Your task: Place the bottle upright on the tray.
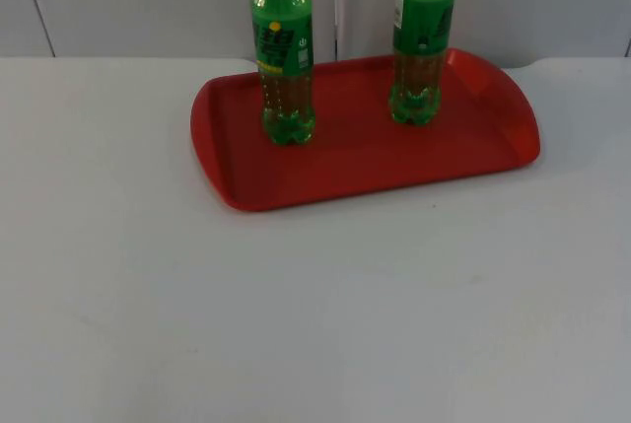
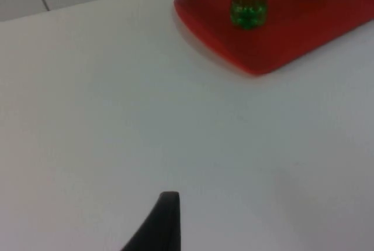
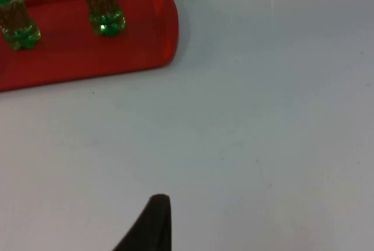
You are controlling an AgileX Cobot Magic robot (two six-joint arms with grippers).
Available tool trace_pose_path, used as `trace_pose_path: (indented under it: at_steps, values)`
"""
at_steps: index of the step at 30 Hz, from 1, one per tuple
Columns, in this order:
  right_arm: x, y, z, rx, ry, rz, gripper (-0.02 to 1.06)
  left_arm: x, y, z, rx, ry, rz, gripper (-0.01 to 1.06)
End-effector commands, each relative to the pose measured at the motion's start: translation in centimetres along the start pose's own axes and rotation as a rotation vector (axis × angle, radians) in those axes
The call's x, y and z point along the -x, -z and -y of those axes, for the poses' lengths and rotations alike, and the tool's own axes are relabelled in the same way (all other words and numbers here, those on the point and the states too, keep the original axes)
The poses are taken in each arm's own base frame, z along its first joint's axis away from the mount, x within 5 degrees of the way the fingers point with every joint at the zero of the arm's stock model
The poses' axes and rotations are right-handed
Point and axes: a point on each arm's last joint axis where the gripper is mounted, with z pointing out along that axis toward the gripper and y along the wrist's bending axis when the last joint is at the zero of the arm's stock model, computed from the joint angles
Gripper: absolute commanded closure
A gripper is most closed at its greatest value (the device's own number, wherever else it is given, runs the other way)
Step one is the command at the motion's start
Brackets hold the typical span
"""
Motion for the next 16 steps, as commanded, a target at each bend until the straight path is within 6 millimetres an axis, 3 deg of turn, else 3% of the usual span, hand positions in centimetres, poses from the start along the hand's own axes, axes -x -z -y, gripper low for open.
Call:
trace_pose_path:
  at_steps: [1,16]
  values:
    - [-0.11,-0.16,-0.01,-0.004,0.004,0.001,-0.01,-0.07,-0.05,0.04,0.058,0.034,-0.001,0.00]
    - [-0.11,-0.16,-0.01,-0.004,0.004,0.001,-0.01,-0.03,-0.11,0.12,0.231,0.128,-0.008,0.00]
